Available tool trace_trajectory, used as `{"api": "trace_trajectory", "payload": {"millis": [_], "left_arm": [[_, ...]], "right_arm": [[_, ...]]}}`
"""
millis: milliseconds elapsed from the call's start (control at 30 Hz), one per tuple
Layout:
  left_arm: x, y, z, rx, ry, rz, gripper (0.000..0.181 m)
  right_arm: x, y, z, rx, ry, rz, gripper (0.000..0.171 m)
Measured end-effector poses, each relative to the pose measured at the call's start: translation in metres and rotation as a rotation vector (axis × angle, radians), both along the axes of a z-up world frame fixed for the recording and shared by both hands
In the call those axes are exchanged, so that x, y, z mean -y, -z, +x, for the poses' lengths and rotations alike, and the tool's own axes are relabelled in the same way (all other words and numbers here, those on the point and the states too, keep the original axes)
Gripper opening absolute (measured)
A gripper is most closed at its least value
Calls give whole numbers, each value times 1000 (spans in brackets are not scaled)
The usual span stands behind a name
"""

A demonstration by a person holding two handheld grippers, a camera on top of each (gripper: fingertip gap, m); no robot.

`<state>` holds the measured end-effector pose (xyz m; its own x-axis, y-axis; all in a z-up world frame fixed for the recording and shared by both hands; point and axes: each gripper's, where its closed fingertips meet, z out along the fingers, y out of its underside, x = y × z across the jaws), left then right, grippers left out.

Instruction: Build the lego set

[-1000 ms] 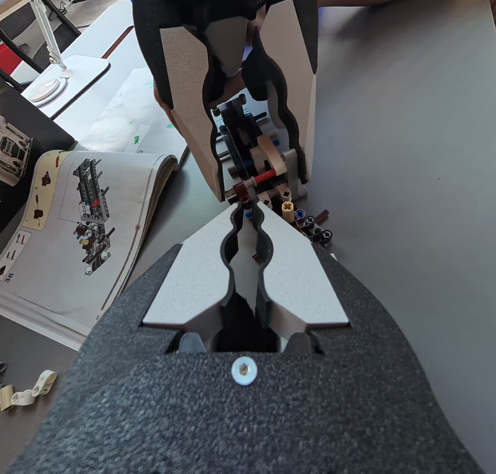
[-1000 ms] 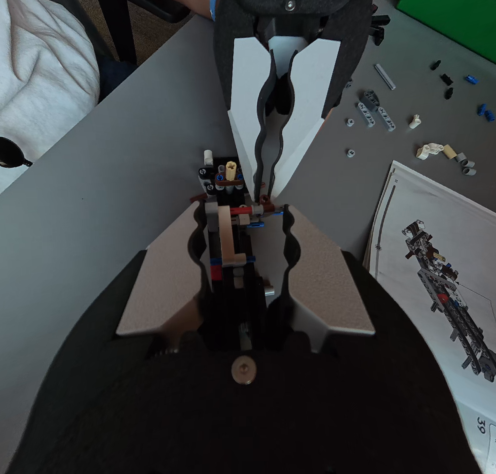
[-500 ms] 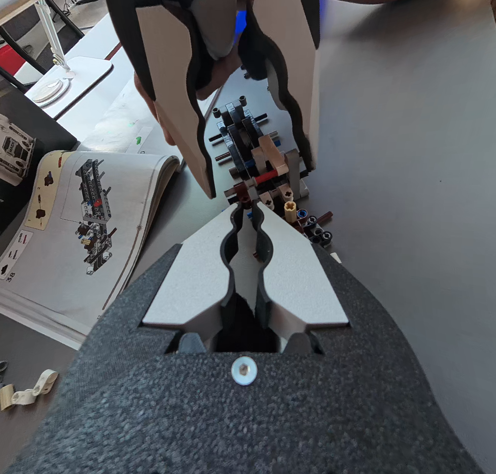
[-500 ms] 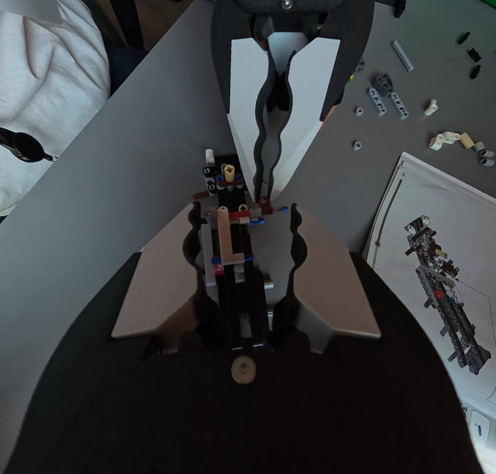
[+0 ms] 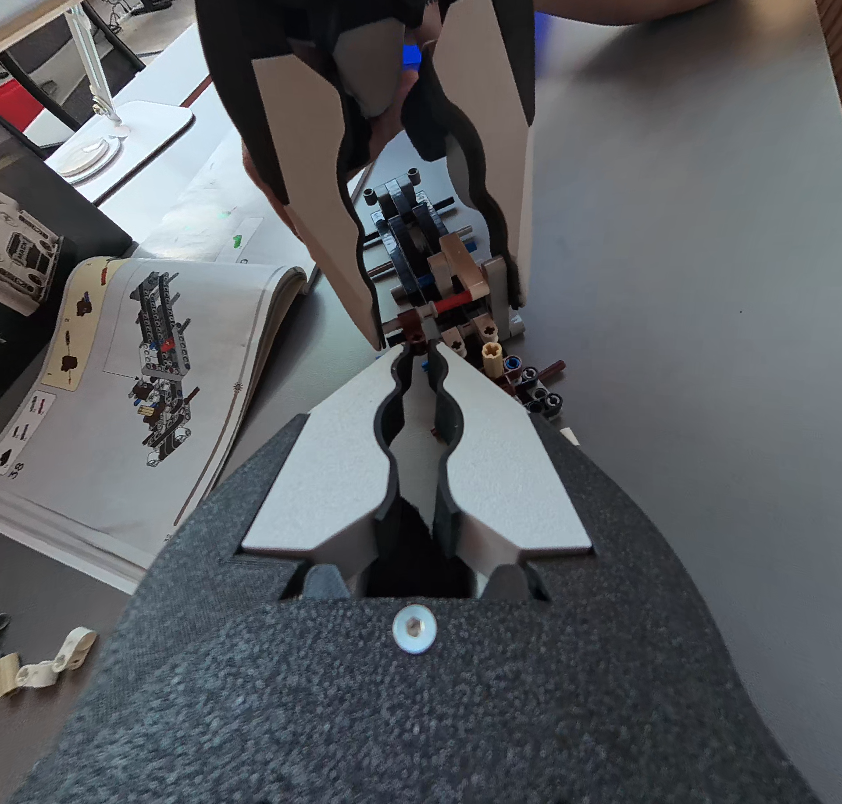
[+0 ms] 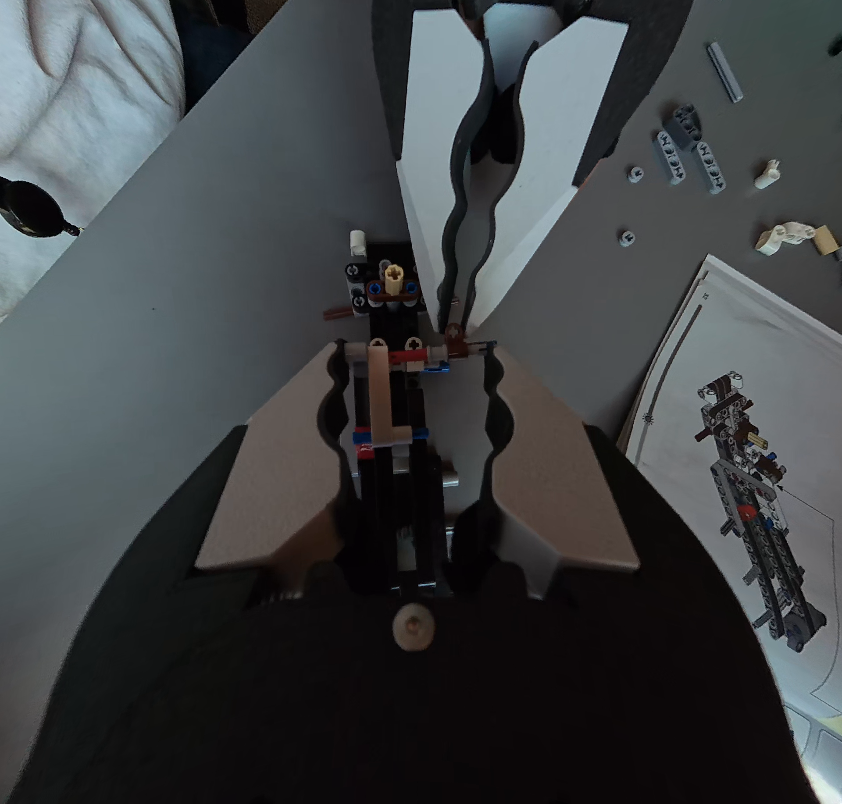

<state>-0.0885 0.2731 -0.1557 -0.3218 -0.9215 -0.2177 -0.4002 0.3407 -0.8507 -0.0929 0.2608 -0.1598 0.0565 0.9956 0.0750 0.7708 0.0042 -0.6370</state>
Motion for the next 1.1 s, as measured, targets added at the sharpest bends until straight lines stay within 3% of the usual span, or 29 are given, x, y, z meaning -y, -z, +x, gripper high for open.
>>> {"api": "trace_trajectory", "payload": {"millis": [800, 933, 1033, 1100], "left_arm": [[-6, 3, 3, 15, -49, 100, 5], [-17, -6, 0, 59, -101, 125, 5], [-27, -15, -1, 97, -157, 129, 5], [-33, -17, -3, 98, -183, 141, 5]], "right_arm": [[-1, -7, 1, -50, 75, -51, 63], [-20, -30, 6, -144, 241, -99, 59], [-33, -43, 4, -256, 419, -271, 50], [-30, -42, -1, -277, 441, -356, 44]]}}
